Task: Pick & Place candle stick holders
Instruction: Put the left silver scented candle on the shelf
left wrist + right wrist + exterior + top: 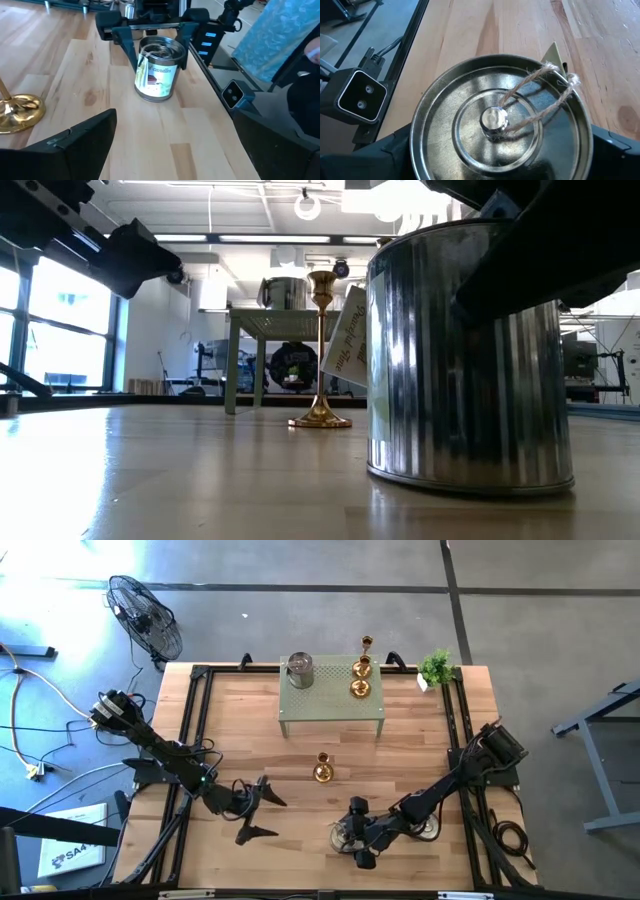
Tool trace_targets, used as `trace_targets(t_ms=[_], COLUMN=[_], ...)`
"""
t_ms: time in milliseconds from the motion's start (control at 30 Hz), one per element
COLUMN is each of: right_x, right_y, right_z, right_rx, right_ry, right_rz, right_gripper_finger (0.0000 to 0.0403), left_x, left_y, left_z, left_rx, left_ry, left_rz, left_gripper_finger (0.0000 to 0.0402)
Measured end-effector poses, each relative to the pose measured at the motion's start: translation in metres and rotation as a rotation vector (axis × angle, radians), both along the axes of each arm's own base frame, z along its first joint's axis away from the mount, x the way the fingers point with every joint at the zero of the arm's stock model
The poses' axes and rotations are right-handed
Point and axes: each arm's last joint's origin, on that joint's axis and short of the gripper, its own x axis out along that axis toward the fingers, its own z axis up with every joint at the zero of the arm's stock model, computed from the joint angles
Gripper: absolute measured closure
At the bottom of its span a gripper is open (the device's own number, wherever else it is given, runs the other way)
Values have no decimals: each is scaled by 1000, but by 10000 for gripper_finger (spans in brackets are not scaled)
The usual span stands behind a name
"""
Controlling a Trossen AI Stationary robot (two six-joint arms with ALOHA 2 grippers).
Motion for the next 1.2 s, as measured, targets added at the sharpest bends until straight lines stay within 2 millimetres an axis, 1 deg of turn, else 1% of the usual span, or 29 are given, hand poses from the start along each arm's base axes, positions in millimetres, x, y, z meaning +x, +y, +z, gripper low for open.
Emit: trace_targets(t_ms=[267, 533, 667, 800, 1067, 1133, 1200], right_x=[2, 11, 17, 24, 38, 42, 46], right_y=[0, 6, 10, 15, 22, 23, 23], right_z=[2, 15, 26, 39, 70, 78, 87], right_rx=[-30, -45, -64, -90, -190, -198, -196], right_ry=[-49, -107, -150, -181, -211, -222, -226], right_rz=[1, 26, 50, 70, 66, 67, 63], right_gripper_finger=[42, 42, 42, 42, 42, 42, 42], left_x=[-1, -1, -1, -1, -1, 0, 0], left_y=[1, 1, 0, 1, -1, -1, 0], left_z=[-3, -4, -4, -4, -2, 0, 1], left_rx=[25, 18, 12, 46, -31, -37, -43], left_ry=[28, 37, 41, 27, 30, 18, 1], left_rz=[9, 3, -15, -4, -38, -23, 33], left_gripper_finger=[9, 9, 9, 9, 9, 9, 9])
